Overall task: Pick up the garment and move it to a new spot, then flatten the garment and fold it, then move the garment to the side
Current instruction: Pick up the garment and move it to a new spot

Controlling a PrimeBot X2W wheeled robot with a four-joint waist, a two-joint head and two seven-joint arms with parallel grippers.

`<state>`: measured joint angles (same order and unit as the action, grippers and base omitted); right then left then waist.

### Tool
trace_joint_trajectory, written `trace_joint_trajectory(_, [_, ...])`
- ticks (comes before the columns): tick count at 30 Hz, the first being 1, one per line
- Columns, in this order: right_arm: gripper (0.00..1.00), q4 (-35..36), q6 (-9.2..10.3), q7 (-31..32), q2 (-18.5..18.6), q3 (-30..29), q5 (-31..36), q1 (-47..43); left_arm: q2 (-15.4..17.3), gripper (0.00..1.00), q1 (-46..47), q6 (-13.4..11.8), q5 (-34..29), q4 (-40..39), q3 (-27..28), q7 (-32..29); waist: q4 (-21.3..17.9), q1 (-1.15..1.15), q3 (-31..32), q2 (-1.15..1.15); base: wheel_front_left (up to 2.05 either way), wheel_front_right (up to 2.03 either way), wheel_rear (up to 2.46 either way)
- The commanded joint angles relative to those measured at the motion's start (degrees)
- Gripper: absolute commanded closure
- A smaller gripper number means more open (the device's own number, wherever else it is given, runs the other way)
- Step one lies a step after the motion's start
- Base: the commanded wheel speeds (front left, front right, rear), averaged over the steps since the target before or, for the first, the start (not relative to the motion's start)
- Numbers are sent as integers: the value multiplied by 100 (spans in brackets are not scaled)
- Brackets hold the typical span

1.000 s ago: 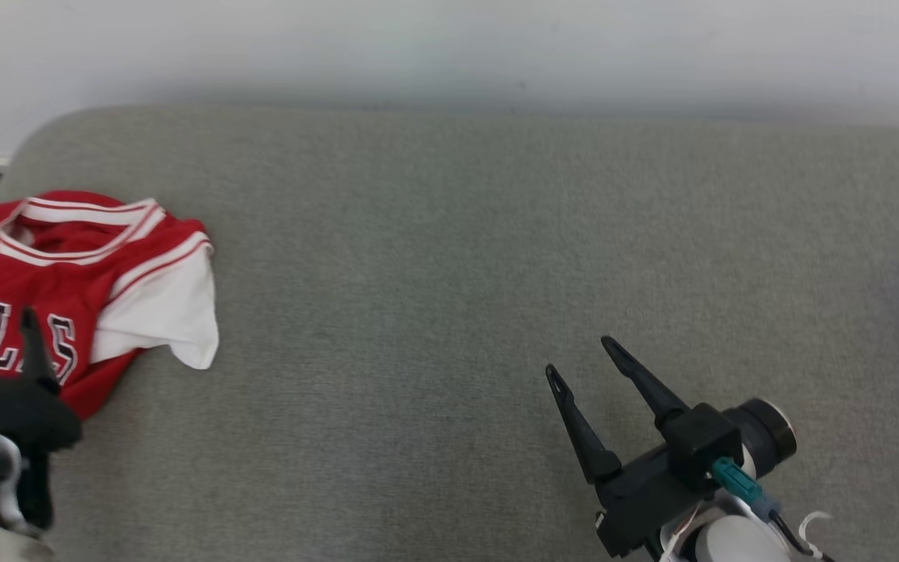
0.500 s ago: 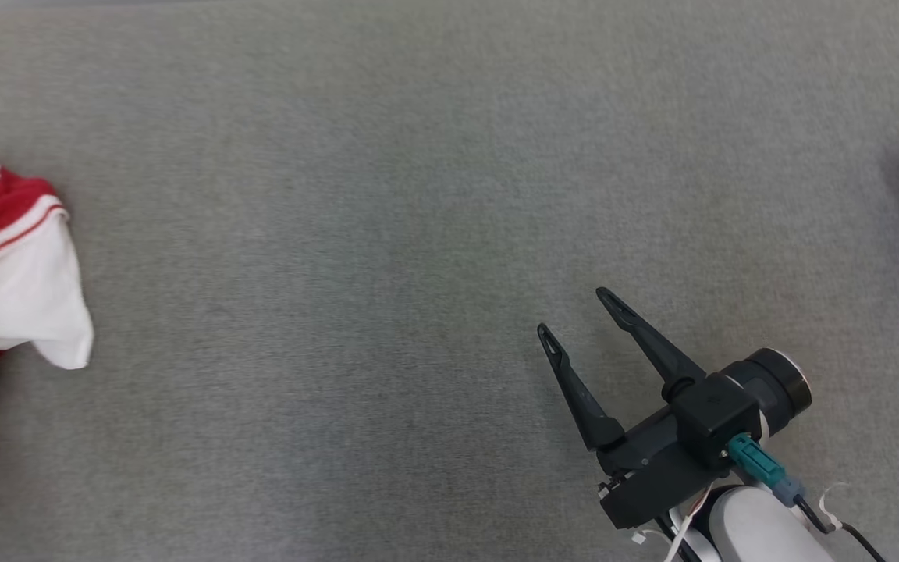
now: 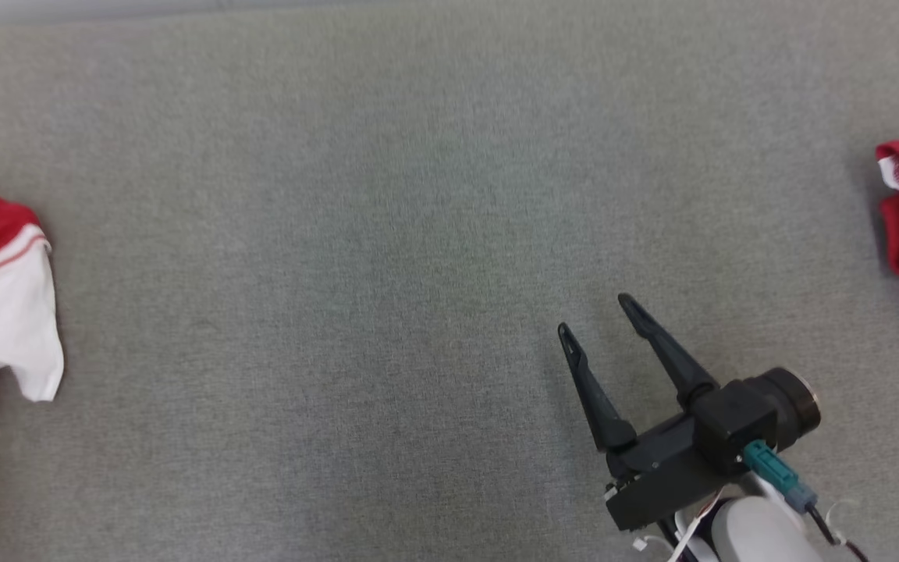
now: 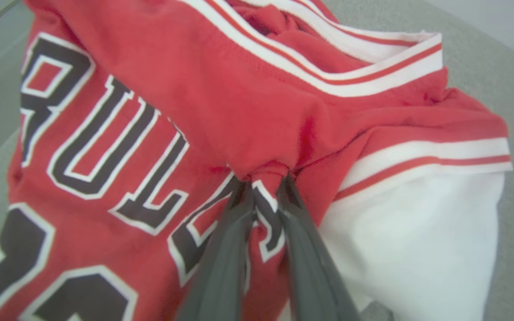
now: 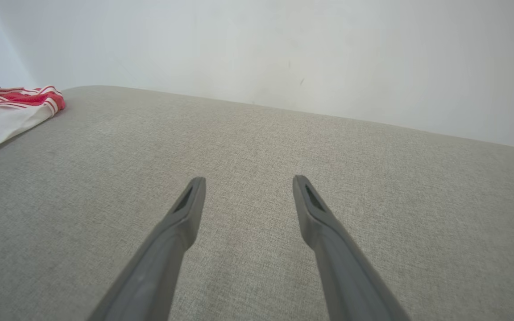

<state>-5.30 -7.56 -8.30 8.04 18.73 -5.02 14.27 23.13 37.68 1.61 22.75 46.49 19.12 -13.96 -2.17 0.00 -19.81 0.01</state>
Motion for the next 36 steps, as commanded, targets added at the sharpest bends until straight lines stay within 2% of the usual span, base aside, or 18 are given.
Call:
trace_joint_trajectory(1, [0,-35,16,-47,-44,-11,-39,-80,138,100,-54,20,-69,-91,6,16,8,0,257,-1,0,0,0])
trace_joint_trajectory(8, [0,-591,16,-361,-315,-56,-136,-227,513,100,20,180,-183,-1205,-151,-41,-32,0,990,-1,0,0,0])
trace_joint_trajectory(16, [0,-1099,16,-584,-465,50,-309,-400,465,100,187,445,-267,-2710,-833,-315,-223,0,1879,-1,0,0,0])
trace_joint_trajectory(26, [0,-1150,16,-646,-491,-16,-265,-386,-342,100,379,554,64,-4303,-2064,-632,-857,0,2111,-1,0,0,0])
trace_joint_trajectory(30, [0,-1124,16,-647,-497,-33,-239,-377,-787,100,253,572,237,-4508,-2531,-536,-1137,0,2032,-1,0,0,0])
trace_joint_trajectory(36, [0,-1030,17,-661,-507,-98,-219,-336,-1176,100,-183,580,194,-4287,-3156,-274,-1526,0,1738,-1,0,0,0])
